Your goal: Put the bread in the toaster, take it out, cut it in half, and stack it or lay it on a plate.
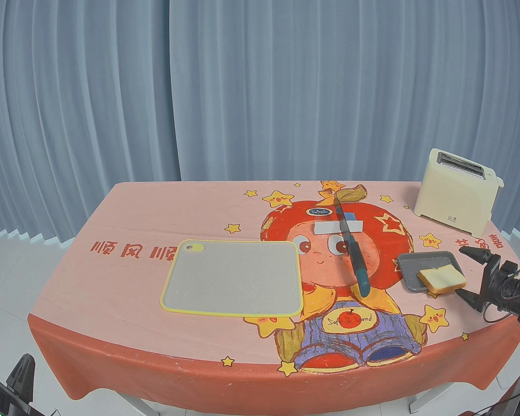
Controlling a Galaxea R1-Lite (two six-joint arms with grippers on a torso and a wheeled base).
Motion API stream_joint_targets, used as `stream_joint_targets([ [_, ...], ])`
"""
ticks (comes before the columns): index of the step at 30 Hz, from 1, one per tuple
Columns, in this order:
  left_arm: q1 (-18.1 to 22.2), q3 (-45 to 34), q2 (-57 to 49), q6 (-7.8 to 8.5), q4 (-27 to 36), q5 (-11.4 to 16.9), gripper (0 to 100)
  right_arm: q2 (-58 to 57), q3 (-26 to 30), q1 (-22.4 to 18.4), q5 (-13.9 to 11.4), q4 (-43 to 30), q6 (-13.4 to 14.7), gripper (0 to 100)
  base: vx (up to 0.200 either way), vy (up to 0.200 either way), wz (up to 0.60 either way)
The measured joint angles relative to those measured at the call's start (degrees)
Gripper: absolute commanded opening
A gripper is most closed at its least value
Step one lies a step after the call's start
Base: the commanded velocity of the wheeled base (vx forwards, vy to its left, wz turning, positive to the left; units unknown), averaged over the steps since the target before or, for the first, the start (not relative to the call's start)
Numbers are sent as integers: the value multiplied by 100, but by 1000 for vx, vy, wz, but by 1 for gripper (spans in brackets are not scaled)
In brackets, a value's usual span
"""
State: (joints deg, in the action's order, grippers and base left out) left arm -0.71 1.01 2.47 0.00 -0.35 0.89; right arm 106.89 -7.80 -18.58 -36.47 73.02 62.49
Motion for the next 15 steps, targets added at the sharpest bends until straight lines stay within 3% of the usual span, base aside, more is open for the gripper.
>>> stream_joint_targets([
  [5, 0, 0, 0, 0, 0, 0, 0, 141, -21, 22, 5, 41, 143, 100, 0, 0, 0],
  [15, 0, 0, 0, 0, -2, 0, 0, 215, -40, 94, 2, 63, 148, 100, 0, 0, 0],
])
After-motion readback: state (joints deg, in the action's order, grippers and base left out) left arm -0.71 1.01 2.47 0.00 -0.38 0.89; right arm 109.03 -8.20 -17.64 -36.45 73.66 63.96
